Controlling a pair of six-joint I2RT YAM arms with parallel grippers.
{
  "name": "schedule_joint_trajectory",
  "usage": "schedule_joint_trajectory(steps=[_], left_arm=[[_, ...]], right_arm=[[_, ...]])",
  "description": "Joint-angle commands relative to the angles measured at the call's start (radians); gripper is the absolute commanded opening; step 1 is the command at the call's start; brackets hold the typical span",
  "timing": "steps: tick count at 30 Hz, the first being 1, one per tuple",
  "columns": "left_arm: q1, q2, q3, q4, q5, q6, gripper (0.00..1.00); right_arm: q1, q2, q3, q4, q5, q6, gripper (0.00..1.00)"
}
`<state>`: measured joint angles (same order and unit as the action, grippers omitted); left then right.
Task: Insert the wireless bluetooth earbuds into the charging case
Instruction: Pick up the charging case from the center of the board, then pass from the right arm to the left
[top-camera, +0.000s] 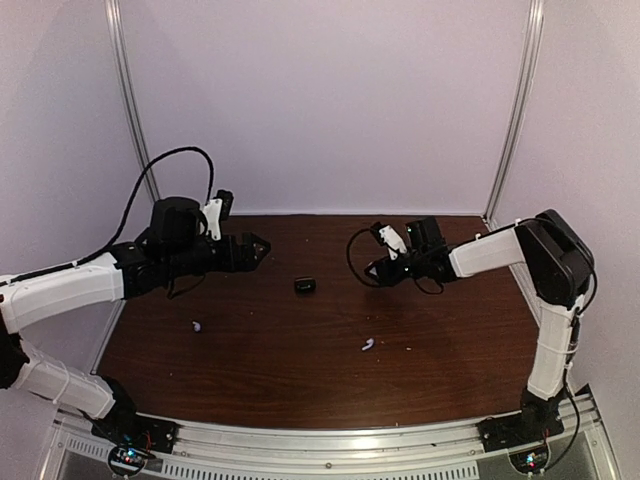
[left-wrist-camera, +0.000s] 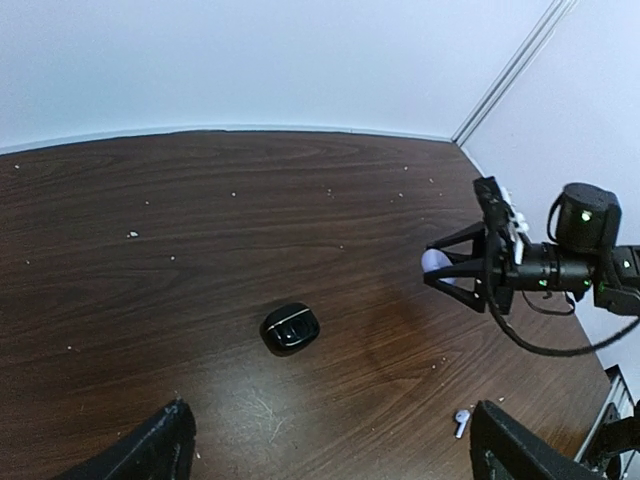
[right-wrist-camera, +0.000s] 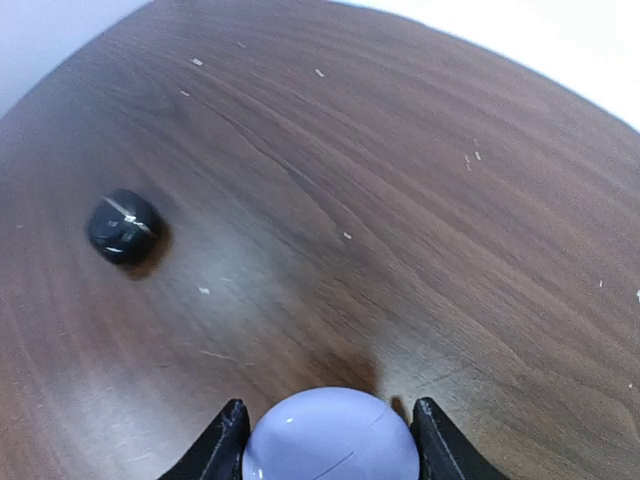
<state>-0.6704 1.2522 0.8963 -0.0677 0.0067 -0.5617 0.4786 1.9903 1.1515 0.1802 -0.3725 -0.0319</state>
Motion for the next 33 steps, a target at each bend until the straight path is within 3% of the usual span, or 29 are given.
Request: schedule_joint_trajectory(steps=[1,8,16,23,33], left_arm=[[0.057,-0.020,-0.038,0.128,0.192,-0.031,0.96],[0.059,0.051,-0.015,0.162,0.417,0.016,0.85],[0.005,0.121,-0.011,0.240,0.671,0.040,0.71],[-0.061,0.131,-0.011,0.287,0.706,0.071,0.65],[-0.131,0.147,-0.018,0.425,0.633,0.098,0.63]], right_arm=[[0.046,-0.177,-0.168,0.261,-0.140,-0.091,0.30],[0.193,-0.431,-0.356,0.349,-0.053,-0.226,0.29],[0.431,-0.622,-0.469,0.356,0.207,-0.370,0.26],[0.565,-0.674,-0.506,0.383,0.422,-0.469,0.25],[0.640,-0.649,-0.481,0.387,0.513,-0.504,0.25]])
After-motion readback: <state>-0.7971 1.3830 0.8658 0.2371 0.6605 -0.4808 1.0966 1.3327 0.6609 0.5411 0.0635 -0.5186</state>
